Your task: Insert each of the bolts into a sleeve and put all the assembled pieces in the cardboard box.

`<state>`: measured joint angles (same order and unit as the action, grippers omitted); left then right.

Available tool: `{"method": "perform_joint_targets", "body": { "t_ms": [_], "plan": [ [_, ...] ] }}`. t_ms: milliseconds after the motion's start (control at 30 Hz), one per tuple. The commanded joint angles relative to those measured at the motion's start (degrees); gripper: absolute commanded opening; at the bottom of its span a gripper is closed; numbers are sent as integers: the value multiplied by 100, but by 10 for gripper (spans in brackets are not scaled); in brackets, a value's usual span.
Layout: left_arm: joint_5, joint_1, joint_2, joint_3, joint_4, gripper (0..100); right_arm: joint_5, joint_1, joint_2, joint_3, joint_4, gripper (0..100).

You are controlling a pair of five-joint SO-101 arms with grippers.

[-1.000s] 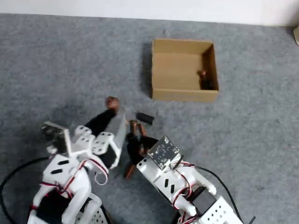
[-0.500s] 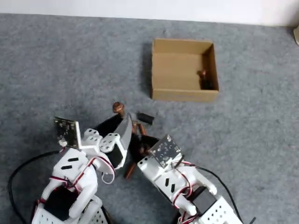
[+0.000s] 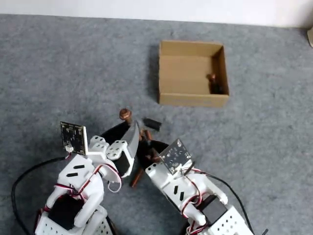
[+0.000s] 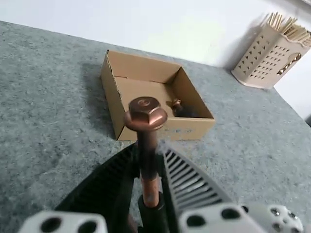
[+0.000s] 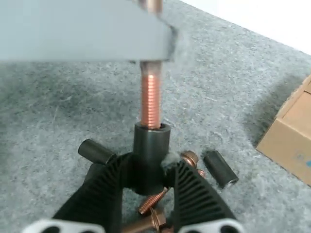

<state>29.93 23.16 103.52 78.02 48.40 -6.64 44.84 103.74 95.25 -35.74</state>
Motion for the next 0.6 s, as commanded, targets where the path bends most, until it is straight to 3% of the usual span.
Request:
{"method": "perform_joint_targets", "body": {
  "t_ms": [0, 333, 567],
  "plan": [
    [-18, 84, 57, -31, -114, 6, 26, 92, 101, -48, 180, 5],
    [-26, 435, 57, 31, -18, 6, 26, -84, 101, -356, 154, 5],
    [-246, 1147, 48, 426, -114, 6, 35, -479, 110, -391, 154, 5]
  ]
}}
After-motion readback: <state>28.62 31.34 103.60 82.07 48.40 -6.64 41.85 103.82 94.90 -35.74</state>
